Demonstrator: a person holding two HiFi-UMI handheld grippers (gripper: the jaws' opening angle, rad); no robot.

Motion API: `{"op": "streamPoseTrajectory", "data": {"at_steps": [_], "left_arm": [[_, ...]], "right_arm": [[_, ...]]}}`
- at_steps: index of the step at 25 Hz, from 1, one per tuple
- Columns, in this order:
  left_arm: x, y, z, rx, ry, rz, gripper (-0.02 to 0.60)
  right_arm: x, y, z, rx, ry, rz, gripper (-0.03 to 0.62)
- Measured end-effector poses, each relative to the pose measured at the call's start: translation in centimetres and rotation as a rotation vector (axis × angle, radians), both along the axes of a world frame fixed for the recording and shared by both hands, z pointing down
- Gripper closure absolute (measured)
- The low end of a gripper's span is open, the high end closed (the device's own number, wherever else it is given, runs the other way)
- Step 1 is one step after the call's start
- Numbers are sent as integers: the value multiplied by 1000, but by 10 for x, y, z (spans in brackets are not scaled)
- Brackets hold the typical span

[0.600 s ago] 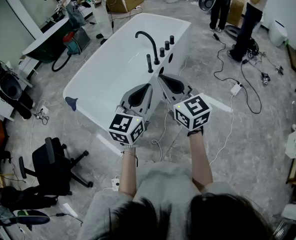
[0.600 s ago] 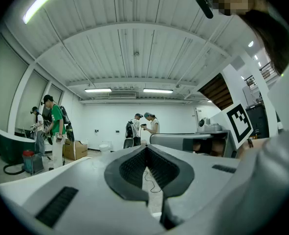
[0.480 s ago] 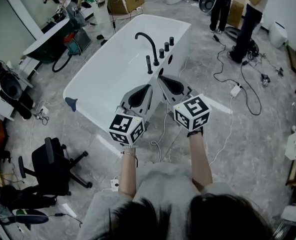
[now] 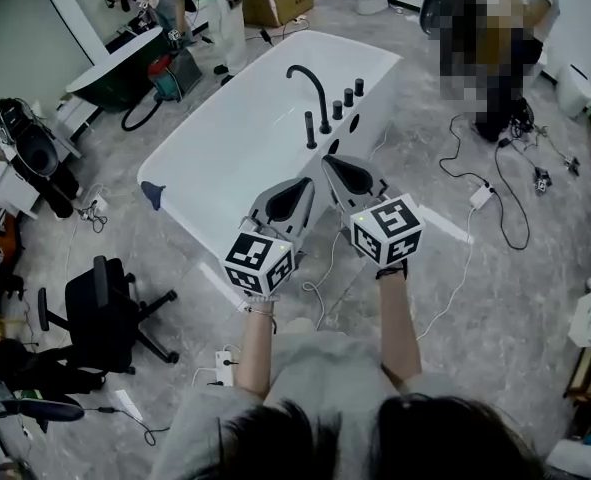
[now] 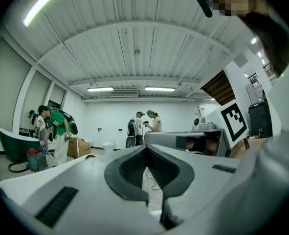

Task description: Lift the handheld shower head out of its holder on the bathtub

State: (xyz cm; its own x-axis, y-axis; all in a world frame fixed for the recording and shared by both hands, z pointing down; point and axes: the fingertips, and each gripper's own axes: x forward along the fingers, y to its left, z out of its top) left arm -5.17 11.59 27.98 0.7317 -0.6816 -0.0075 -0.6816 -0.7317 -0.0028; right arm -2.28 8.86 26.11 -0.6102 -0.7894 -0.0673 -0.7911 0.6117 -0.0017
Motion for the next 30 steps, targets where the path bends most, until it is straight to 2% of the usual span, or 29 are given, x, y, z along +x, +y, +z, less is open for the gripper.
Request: {"op": "streamPoseTrajectory", "data": {"at_steps": [4, 9, 14, 21, 30], "left_arm": [[-3, 0, 5, -18, -7, -23, 577], [-8, -6, 10, -33, -21, -45, 577], [-17, -28, 14, -44, -2, -58, 577], [-10, -63, 13, -39, -6, -16, 577], [-27, -126, 10, -37, -3, 0, 577]], "right_arm": [[-4, 0, 4, -11, -22, -27, 595], [-2, -7, -3, -17, -128, -67, 595], [-3, -27, 3, -19, -104, -53, 595], [-3, -60, -3, -10, -120, -61, 595], [-26, -118, 4, -30, -109, -69, 595]]}}
